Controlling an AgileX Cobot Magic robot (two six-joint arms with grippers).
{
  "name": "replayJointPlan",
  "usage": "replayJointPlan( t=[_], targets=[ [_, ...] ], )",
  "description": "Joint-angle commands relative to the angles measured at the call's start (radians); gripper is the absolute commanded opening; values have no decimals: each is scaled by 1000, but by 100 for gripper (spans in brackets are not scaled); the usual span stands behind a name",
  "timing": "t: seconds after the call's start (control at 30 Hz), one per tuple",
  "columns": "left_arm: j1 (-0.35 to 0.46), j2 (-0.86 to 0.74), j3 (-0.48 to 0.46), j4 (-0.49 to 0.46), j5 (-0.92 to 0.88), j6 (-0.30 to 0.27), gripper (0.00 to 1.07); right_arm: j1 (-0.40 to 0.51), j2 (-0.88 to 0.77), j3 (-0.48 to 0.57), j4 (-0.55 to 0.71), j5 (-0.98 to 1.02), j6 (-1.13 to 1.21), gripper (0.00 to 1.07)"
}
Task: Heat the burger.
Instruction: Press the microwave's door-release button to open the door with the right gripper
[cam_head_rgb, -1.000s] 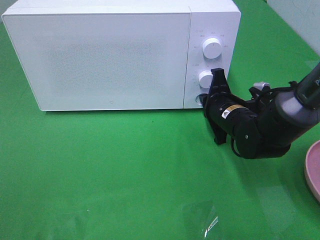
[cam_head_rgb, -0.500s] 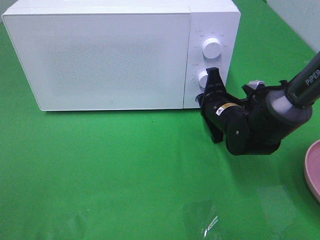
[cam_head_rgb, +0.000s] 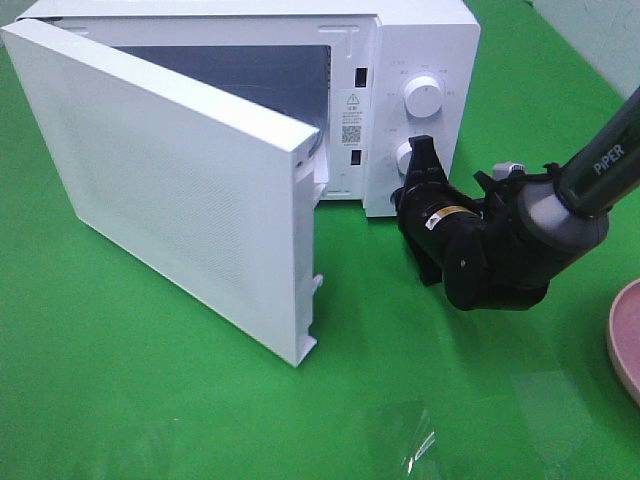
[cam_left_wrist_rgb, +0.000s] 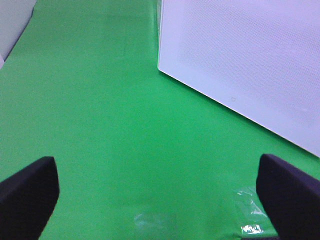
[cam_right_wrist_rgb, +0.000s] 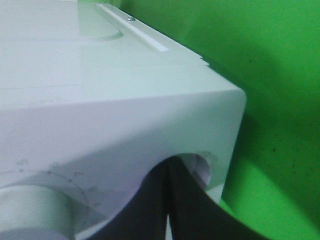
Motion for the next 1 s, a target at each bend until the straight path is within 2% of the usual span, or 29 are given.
replayJointPlan(
  t=[0.03,0.33,0.53,0.67,1.0],
  targets=[
    [-4,-16,0,1,-17,-3,101,-44,13,-112,-1,-310,2,0],
    [-4,-16,0,1,-17,-3,101,-29,9,-105,-8,-238,10,0],
    [-4,-16,0,1,-17,-2,101,-8,-22,-47,-19,-201,25,0],
    [-4,-16,0,1,-17,-3,101,16,-50,-8,-49,-100,29,0],
    [-4,-16,0,2,-17,-2,101,16,-111,81,-92,6,32,0]
  ],
)
